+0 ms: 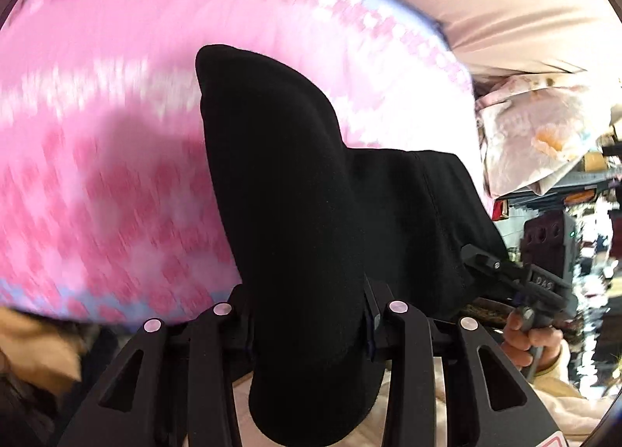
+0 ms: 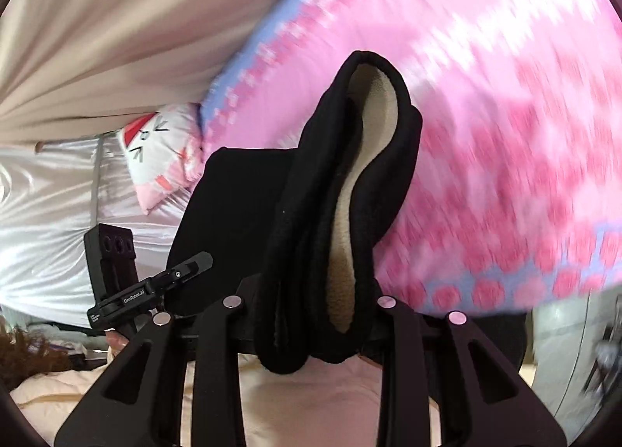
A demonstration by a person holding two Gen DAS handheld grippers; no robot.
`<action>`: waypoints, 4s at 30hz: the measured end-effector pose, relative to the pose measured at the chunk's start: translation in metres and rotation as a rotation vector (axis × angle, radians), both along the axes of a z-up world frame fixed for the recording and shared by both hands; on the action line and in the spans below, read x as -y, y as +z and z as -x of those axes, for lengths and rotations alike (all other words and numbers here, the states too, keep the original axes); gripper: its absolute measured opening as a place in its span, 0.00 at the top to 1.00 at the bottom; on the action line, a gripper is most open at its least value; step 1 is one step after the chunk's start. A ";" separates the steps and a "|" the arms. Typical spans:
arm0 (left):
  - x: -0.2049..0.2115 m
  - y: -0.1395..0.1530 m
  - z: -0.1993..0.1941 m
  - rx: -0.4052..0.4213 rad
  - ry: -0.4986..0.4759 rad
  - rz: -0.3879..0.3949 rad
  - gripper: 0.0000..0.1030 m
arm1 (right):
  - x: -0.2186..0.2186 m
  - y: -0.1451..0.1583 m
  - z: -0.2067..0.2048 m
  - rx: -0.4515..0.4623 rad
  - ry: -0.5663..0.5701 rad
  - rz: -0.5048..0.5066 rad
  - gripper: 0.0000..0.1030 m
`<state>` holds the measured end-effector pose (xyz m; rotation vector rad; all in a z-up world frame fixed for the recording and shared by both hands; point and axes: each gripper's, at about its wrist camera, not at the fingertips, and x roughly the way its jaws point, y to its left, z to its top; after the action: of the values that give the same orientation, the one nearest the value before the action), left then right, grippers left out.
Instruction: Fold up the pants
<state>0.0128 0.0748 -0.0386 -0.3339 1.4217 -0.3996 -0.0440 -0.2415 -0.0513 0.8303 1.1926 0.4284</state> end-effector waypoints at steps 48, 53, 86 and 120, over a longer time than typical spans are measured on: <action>-0.065 -0.105 -0.221 0.316 0.148 0.011 0.47 | 0.054 -0.070 -0.201 0.315 -0.237 0.200 0.57; -0.086 -0.036 -0.195 0.489 0.230 -0.170 0.48 | 0.006 -0.018 -0.217 0.466 -0.059 0.332 0.70; 0.029 0.024 -0.172 0.518 0.152 -0.688 0.23 | -0.014 0.029 -0.163 0.389 -0.209 0.557 0.58; 0.030 0.014 -0.130 0.524 0.136 -0.645 0.16 | -0.072 0.049 -0.153 0.457 -0.199 0.775 0.05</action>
<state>0.1423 0.0447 -0.0242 0.1932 0.9366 0.0955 0.1087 -0.1693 -0.0021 0.1529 0.7392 -0.0302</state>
